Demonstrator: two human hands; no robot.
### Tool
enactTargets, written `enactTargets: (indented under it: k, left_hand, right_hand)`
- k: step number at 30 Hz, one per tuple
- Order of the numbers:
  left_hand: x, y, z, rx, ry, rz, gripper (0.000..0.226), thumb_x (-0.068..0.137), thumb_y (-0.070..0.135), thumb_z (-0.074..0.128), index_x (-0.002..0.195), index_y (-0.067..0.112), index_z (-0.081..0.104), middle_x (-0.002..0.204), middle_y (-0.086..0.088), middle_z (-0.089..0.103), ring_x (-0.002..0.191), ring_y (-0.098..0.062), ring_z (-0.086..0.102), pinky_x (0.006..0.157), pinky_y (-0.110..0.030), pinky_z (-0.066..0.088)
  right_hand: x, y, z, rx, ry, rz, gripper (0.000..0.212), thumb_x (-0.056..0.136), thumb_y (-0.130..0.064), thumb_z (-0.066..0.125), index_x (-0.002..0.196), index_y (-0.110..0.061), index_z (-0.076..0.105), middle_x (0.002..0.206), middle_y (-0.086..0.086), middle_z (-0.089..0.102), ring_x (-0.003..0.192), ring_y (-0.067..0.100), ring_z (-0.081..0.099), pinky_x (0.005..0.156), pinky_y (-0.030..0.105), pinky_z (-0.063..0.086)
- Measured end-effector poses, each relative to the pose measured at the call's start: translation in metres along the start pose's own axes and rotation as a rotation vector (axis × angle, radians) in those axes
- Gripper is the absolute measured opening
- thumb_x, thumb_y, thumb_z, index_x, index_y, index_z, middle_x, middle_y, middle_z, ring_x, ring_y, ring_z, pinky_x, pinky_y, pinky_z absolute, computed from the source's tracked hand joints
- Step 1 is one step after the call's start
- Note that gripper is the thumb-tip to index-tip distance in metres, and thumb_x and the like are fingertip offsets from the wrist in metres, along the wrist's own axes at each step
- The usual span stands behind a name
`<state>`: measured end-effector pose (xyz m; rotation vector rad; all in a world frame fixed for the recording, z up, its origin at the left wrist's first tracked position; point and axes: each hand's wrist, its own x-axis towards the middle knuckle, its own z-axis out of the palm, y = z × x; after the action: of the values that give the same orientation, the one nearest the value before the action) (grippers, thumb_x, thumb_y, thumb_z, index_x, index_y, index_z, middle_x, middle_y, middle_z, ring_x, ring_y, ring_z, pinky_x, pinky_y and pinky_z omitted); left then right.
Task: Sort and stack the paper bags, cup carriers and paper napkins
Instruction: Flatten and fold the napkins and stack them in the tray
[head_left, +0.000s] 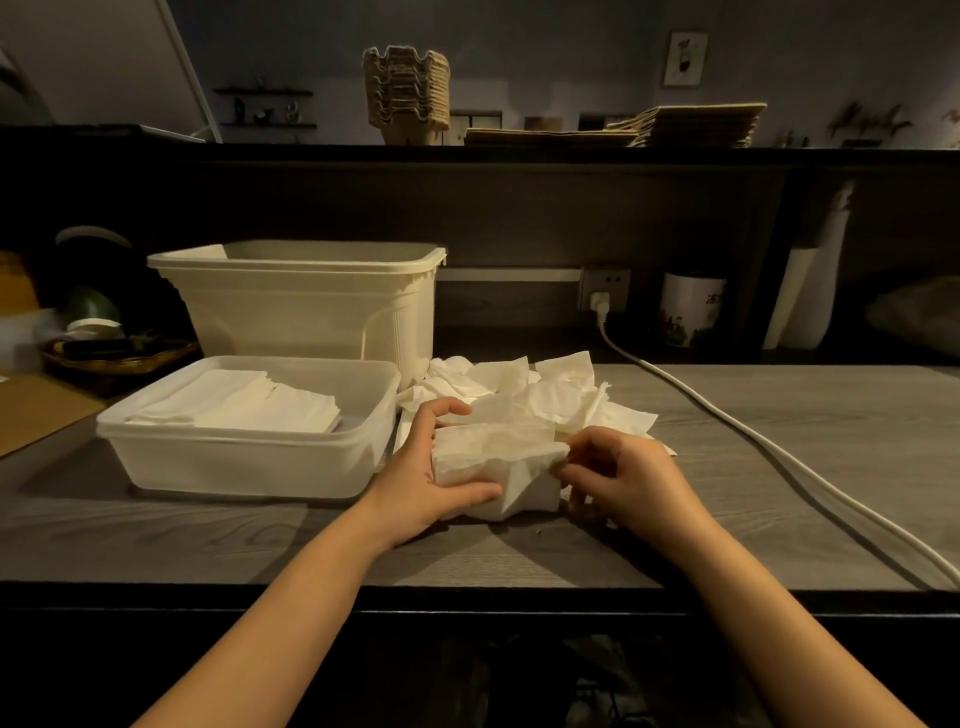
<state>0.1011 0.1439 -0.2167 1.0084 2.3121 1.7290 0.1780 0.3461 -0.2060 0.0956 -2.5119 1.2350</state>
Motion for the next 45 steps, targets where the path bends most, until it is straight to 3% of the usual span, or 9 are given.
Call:
enactTargets:
  k: [7,15,19,24,31,33,38,42,45]
  left_hand:
    - [0.0,0.003,0.0,-0.025,0.024,-0.016,0.06,0.076,0.013,0.075,0.108,0.044,0.036,0.111,0.015,0.045,0.098,-0.003,0.051,0.069,-0.006,0.046]
    - [-0.002,0.008,-0.002,-0.081,0.013,-0.022,0.047,0.079,0.009,0.072,0.108,0.039,0.05,0.112,0.018,0.054,0.098,-0.002,0.056,0.071,-0.011,0.05]
    - [-0.003,0.009,-0.001,-0.098,-0.055,-0.053,0.05,0.078,0.009,0.072,0.11,0.041,0.05,0.111,0.021,0.056,0.096,0.001,0.059,0.076,-0.013,0.05]
    - [-0.004,0.008,-0.002,-0.077,-0.06,-0.042,0.048,0.08,0.008,0.071,0.109,0.041,0.051,0.117,0.014,0.055,0.097,0.002,0.058,0.076,-0.013,0.049]
    - [0.001,0.002,-0.003,0.022,0.064,-0.002,0.038,0.082,0.007,0.068,0.102,0.036,0.053,0.094,0.01,0.058,0.073,0.006,0.056,0.064,-0.007,0.044]
    - [0.001,0.001,-0.003,0.051,0.111,0.015,0.039,0.081,0.009,0.069,0.1,0.039,0.052,0.094,0.011,0.058,0.078,0.001,0.057,0.064,-0.008,0.044]
    - [0.002,0.002,-0.001,0.086,0.126,0.064,0.054,0.075,0.016,0.076,0.106,0.046,0.043,0.108,0.017,0.057,0.101,-0.003,0.055,0.074,-0.007,0.045]
    - [0.001,0.005,0.003,0.485,0.258,0.294,0.057,0.068,0.043,0.078,0.112,0.044,0.042,0.116,0.02,0.052,0.102,0.002,0.046,0.085,-0.014,0.035]
    - [0.006,0.009,0.006,0.885,0.262,0.478,0.062,0.072,0.066,0.054,0.124,0.033,0.045,0.119,0.01,0.059,0.108,-0.01,0.053,0.095,-0.027,0.034]
  right_hand:
    - [0.003,0.002,0.003,-0.039,0.036,0.007,0.01,0.086,-0.022,0.065,0.081,-0.028,0.059,0.074,-0.007,0.066,0.063,0.005,0.063,0.061,0.023,0.056]
    - [0.01,0.009,0.004,-0.046,0.077,-0.043,0.005,0.086,-0.024,0.064,0.09,-0.026,0.063,0.096,-0.013,0.06,0.09,-0.005,0.055,0.075,0.012,0.047]
    - [0.009,0.004,0.005,0.071,-0.039,0.011,0.006,0.09,-0.018,0.059,0.09,-0.024,0.059,0.088,-0.015,0.062,0.078,-0.01,0.057,0.064,0.006,0.045]
    - [0.008,0.006,0.005,0.028,-0.036,-0.017,0.01,0.089,-0.017,0.06,0.085,-0.026,0.056,0.088,-0.013,0.062,0.082,-0.002,0.058,0.067,0.006,0.046]
    - [0.008,0.006,0.006,0.073,0.052,-0.045,0.038,0.081,-0.009,0.07,0.099,-0.035,0.049,0.083,-0.005,0.067,0.077,-0.002,0.062,0.069,0.009,0.047]
    - [0.008,0.005,0.005,0.066,0.06,-0.052,0.045,0.079,-0.008,0.071,0.106,-0.038,0.05,0.078,-0.009,0.067,0.076,-0.007,0.062,0.073,0.007,0.046]
    - [0.008,0.006,0.004,0.029,0.069,-0.068,0.027,0.08,-0.007,0.07,0.084,-0.031,0.06,0.086,-0.013,0.067,0.08,-0.01,0.061,0.073,0.008,0.048]
    - [0.007,0.007,0.005,0.031,0.069,-0.085,0.026,0.081,-0.008,0.069,0.084,-0.032,0.059,0.086,-0.014,0.066,0.083,-0.01,0.06,0.072,0.006,0.047]
    - [0.008,0.008,0.005,0.063,0.055,-0.082,0.025,0.082,-0.008,0.068,0.085,-0.031,0.06,0.088,-0.013,0.066,0.086,-0.008,0.06,0.075,0.008,0.048]
